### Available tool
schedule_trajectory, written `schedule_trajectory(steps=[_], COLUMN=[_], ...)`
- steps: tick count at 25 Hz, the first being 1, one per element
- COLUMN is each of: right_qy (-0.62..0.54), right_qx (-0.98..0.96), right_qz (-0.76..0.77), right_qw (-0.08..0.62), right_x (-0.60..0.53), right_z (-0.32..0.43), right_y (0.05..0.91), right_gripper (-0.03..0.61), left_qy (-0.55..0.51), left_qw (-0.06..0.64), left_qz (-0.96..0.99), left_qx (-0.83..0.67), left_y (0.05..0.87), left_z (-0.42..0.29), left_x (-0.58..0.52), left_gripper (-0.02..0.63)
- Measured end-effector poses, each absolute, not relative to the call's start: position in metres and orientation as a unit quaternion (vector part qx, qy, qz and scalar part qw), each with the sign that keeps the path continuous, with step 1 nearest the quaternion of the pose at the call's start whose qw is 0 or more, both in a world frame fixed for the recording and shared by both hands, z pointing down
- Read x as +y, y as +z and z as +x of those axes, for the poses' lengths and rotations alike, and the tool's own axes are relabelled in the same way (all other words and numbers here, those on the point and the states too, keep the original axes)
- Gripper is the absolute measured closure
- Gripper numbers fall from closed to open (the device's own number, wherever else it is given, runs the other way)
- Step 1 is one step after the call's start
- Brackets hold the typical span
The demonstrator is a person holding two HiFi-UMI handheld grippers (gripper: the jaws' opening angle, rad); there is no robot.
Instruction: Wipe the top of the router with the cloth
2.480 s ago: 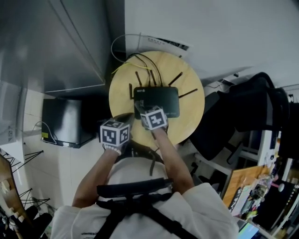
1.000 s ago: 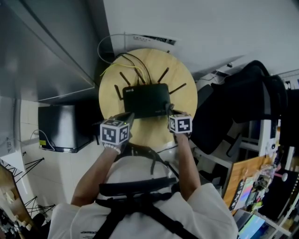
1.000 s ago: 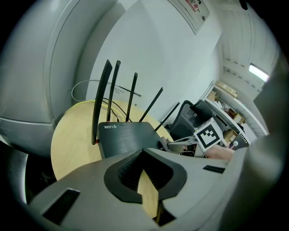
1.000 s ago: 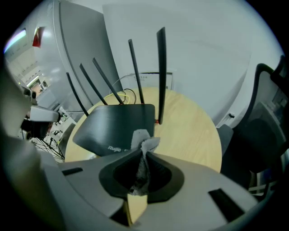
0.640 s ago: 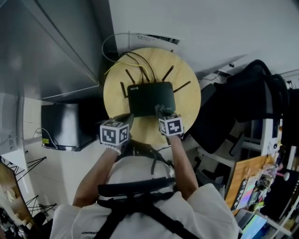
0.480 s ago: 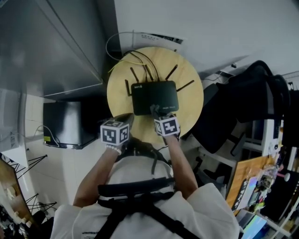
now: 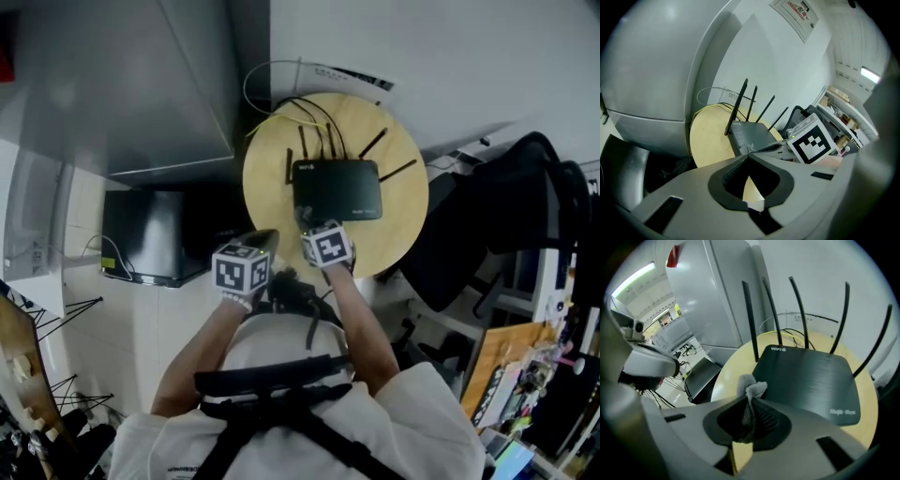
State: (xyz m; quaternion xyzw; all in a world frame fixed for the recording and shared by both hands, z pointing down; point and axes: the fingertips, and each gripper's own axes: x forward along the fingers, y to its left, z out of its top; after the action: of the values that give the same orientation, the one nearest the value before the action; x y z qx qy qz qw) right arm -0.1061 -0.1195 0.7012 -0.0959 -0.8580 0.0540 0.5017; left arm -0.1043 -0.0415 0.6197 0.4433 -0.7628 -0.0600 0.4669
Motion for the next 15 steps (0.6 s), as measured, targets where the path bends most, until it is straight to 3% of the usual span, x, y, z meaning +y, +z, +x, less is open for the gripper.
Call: schedule_trajectory(steps=[7,15], right_qy=[0.114,0.157], right_qx=[-0.86,-0.876], right_qz=[-0.078,0.028], right_qw=[0.491,0.456], right_x=[-0.113,-0.227], right_z=[-0.11,-0.071], right_y=[0.691,0.668], right_gripper=[0.54,0.54], left_qy=[-0.05,-0.031], left_qw=[0.461,0.451], left_qz=[0.46,0.518], left_qx=[-0.757,-0.726], left_y=[0.613,0.604], left_z=[-0.103,-0.099], left_x=[-0.033,-0.095], left_gripper=[0.617,0.617])
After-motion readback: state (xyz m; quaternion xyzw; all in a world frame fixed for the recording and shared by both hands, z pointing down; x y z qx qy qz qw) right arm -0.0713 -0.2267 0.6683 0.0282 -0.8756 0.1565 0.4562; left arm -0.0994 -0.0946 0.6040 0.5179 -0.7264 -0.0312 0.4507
